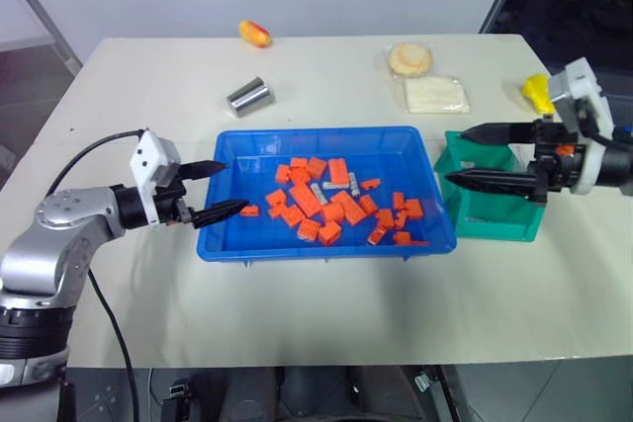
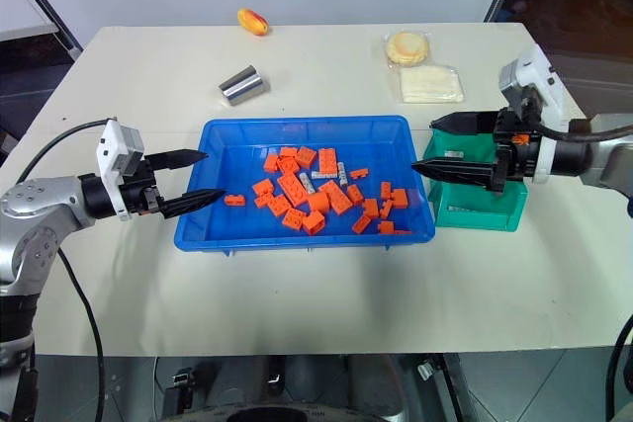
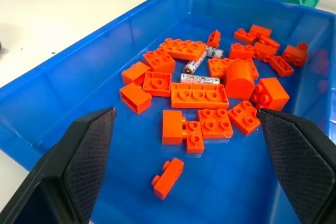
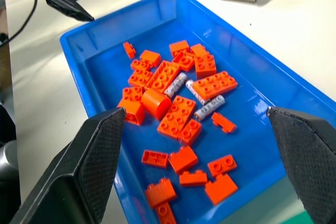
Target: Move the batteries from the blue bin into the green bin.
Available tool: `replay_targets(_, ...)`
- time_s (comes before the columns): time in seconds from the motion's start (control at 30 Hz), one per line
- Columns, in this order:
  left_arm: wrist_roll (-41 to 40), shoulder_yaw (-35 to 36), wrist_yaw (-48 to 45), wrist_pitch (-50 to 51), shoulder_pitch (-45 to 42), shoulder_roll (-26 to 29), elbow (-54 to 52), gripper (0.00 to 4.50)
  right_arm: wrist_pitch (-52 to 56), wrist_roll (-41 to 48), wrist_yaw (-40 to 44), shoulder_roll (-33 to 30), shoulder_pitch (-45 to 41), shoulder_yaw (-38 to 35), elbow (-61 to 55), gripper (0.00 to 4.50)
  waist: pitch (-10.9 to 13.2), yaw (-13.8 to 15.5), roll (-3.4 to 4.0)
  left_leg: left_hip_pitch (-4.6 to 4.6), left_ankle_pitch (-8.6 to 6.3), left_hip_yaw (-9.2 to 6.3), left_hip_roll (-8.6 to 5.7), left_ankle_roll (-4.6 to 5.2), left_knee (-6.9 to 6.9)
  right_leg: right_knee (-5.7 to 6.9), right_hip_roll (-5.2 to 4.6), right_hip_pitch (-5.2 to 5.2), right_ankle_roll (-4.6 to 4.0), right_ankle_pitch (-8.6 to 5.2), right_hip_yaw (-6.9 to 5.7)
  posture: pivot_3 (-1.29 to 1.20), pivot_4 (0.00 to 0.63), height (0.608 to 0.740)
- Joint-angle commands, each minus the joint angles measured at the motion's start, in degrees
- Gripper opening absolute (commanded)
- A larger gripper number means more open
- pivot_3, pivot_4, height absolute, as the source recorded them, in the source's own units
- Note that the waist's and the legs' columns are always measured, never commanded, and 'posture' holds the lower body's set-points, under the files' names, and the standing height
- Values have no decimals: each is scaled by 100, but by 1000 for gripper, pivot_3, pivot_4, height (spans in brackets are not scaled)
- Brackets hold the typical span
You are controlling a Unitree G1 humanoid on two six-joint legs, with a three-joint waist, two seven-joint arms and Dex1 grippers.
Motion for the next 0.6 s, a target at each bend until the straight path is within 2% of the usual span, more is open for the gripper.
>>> replay_targets(0.03,-40,74,56,-87,-172,-20,-147,4500,40,-32,-470,458,-616,265,-18,4414,0,-30,0,0,0,1,0,0,1,1,0,-1,0,0,1,0,150,740)
replay_targets(0.13,-19,38,116,-88,-213,-88,-150,4500,-254,-757,-859,1042,-1042,1108,111,4414,-1,-34,-1,1,0,0,2,0,1,6,4,-3,0,0,1,0,150,740)
replay_targets(0.37,-27,61,254,-67,-150,-162,-289,4500,-2250,-2836,-260,1630,-1554,3015,734,4414,0,4,-2,-31,0,-3,-3,1,8,7,-3,-27,1,1,-2,0,150,740)
replay_targets(0.47,-51,107,366,-46,-54,-214,-432,4500,-2587,-3220,-95,2125,-1862,3432,1163,4414,-1,-19,-2,-44,0,-3,-3,0,15,11,-3,-38,2,3,-2,0,150,740)
replay_targets(0.6,-94,200,512,-13,134,-267,-633,4500,-2790,-3487,75,2575,-2120,3566,1677,4414,-1,-16,-2,-45,0,-8,-1,0,10,20,0,-46,0,2,-5,0,150,740)
